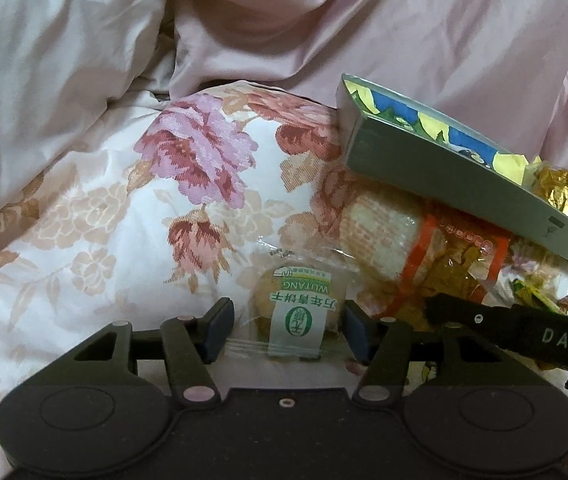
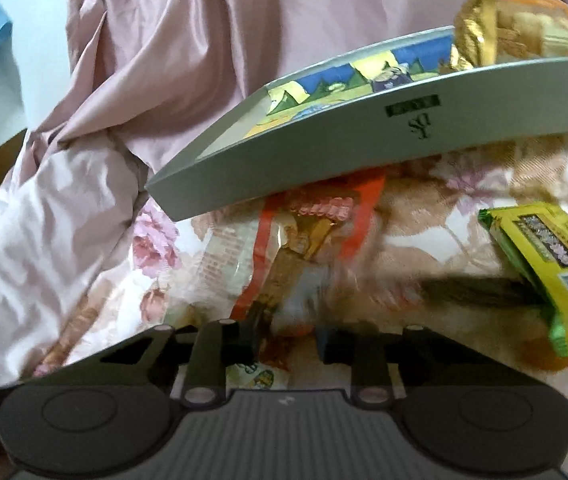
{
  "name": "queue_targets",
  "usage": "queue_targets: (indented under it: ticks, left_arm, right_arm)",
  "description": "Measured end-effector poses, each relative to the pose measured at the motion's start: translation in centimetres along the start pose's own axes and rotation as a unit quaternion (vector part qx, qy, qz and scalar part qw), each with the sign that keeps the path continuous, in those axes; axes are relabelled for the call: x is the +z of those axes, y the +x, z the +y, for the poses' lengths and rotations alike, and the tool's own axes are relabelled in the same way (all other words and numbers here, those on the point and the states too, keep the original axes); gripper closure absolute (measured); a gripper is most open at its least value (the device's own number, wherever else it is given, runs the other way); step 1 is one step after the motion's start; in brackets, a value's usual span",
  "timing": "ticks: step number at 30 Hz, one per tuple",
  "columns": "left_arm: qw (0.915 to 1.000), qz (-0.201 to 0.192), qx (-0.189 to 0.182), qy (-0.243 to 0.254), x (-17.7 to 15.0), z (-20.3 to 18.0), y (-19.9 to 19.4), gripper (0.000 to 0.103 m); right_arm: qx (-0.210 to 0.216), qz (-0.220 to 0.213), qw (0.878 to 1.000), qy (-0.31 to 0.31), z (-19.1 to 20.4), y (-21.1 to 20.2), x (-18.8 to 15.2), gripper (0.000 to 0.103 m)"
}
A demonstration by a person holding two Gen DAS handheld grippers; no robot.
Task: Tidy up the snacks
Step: 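Grasp the orange snack packet with the right tool while the left tool holds the biscuit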
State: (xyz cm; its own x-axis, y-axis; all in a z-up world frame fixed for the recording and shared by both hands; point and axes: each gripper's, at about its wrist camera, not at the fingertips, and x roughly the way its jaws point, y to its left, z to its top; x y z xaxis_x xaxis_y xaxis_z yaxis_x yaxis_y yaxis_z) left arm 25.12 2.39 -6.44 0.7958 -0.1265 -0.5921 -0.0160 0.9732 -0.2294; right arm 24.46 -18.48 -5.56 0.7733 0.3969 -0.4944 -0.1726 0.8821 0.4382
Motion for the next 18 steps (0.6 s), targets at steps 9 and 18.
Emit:
queue_targets:
  ticks: [9,18]
  left_arm:
    - [0.9997,0.018,-0.006,-0.017,-1.7,-1.0,-3.2,0.043]
    - [0.9993,0.032,-0.014,-0.012,-3.7,-2.1,-7.1,0.043]
  right_arm:
    - [0.000,0.042,0.999,0.001,-0.2,-3.8,-0.3,0.084]
    - [-0.027,0.093,0.991,-0.091,1.3,-8.7,-2.2,0.084]
